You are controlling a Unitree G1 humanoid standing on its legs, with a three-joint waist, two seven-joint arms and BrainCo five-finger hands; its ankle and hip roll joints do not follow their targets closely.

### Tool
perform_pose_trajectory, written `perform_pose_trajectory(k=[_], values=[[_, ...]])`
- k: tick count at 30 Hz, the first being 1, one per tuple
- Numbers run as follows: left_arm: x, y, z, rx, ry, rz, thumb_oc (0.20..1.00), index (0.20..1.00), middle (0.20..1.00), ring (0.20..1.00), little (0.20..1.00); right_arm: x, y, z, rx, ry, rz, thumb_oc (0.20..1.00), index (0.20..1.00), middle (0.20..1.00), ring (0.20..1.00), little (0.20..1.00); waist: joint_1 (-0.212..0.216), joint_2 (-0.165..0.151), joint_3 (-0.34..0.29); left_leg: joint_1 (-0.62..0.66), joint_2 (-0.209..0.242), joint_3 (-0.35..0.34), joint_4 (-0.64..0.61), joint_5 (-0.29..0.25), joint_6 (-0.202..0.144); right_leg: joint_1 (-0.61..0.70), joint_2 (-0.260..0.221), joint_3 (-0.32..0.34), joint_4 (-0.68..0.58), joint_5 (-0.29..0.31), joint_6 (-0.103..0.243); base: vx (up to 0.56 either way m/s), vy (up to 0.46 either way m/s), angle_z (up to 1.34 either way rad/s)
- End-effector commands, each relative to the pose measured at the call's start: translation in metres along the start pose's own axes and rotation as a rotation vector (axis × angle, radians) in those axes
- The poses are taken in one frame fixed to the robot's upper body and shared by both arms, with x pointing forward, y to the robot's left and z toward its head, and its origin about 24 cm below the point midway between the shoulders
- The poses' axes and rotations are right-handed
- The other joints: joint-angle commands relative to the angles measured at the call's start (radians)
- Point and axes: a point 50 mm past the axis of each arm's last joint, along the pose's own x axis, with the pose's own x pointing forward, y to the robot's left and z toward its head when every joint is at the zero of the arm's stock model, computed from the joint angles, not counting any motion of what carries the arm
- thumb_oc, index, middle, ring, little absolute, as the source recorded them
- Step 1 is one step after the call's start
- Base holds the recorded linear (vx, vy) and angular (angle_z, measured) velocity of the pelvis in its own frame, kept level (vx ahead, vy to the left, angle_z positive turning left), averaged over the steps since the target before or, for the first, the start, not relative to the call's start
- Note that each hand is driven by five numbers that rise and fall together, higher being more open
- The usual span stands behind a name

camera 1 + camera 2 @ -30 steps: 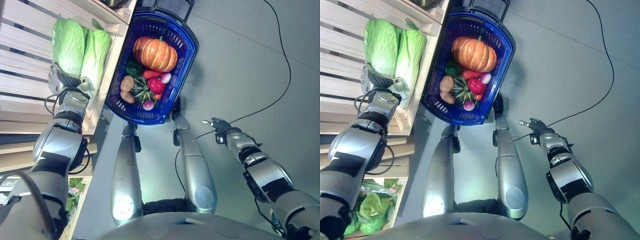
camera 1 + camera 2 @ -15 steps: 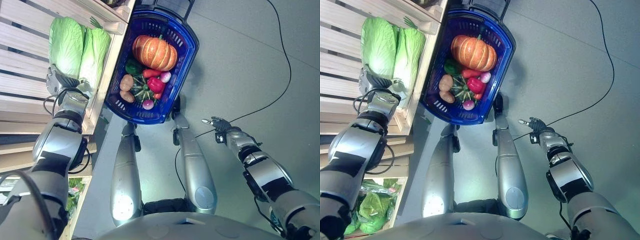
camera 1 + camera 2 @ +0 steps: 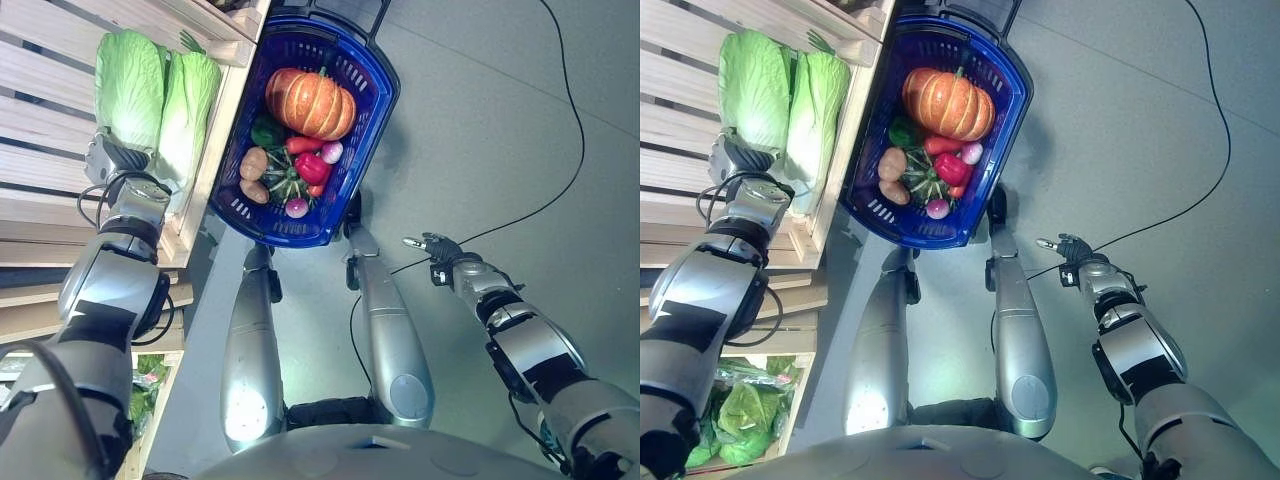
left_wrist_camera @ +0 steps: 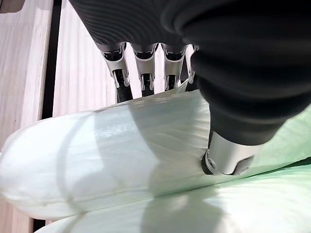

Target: Pick up fruits and vegetables into the basket

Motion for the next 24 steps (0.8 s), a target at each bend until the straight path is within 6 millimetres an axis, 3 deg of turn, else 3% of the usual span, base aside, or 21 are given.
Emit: perform_pose_trajectory(k=[1,2,3,4,24], values=[[-0.0041,-0.0046,-0.0365,0.044,0.128,-0.035,0.200,0.200,0.200,0.200,0.200,-0.0030,-0.0137,-0.0220,-0.001,0.061,-0.032,1.000,1.000,1.000,1.000,1.000,0.011,-0.008,-0.022,-0.036,-0.044,-0.003,-0.012,0.008,0.010,0.007,0.051,-0.037,0.091,-0.121,0.003,0.00,0.000,0.00],[-0.0047,-0.0055,-0.0366,0.045,0.129,-0.037,0.200,0.200,0.200,0.200,0.200,-0.0031,-0.0135,-0.0223,-0.001,0.060,-0.031,1.000,1.000,1.000,1.000,1.000,0.012,-0.009,-0.022,-0.035,-0.044,-0.002,-0.014,0.009,0.011,0.009,0.051,-0.037,0.089,-0.120,0.003,0.00,0.000,0.00],[-0.0053,-0.0064,-0.0374,0.053,0.133,-0.041,0.884,0.884,0.884,0.884,0.884,-0.0030,-0.0135,-0.0223,-0.001,0.061,-0.030,1.000,1.000,1.000,1.000,1.000,0.012,-0.010,-0.022,-0.030,-0.044,-0.001,-0.014,0.005,0.011,0.013,0.051,-0.037,0.089,-0.124,0.003,0.00,0.000,0.00],[-0.0050,-0.0060,-0.0367,0.053,0.133,-0.041,1.000,1.000,1.000,1.000,1.000,-0.0029,-0.0137,-0.0211,-0.001,0.059,-0.030,1.000,1.000,1.000,1.000,1.000,0.012,-0.010,-0.022,-0.033,-0.044,-0.002,-0.018,0.010,0.011,0.011,0.051,-0.038,0.086,-0.119,0.004,0.00,0.000,0.00],[-0.0099,-0.0135,-0.0311,0.161,0.093,-0.043,1.000,1.000,1.000,1.000,1.000,-0.0017,-0.0089,-0.0149,0.004,0.050,-0.018,1.000,1.000,1.000,1.000,1.000,0.012,-0.017,-0.022,-0.038,-0.043,0.000,-0.024,0.015,0.008,0.005,0.052,-0.040,0.079,-0.111,0.007,0.00,-0.001,0.01]])
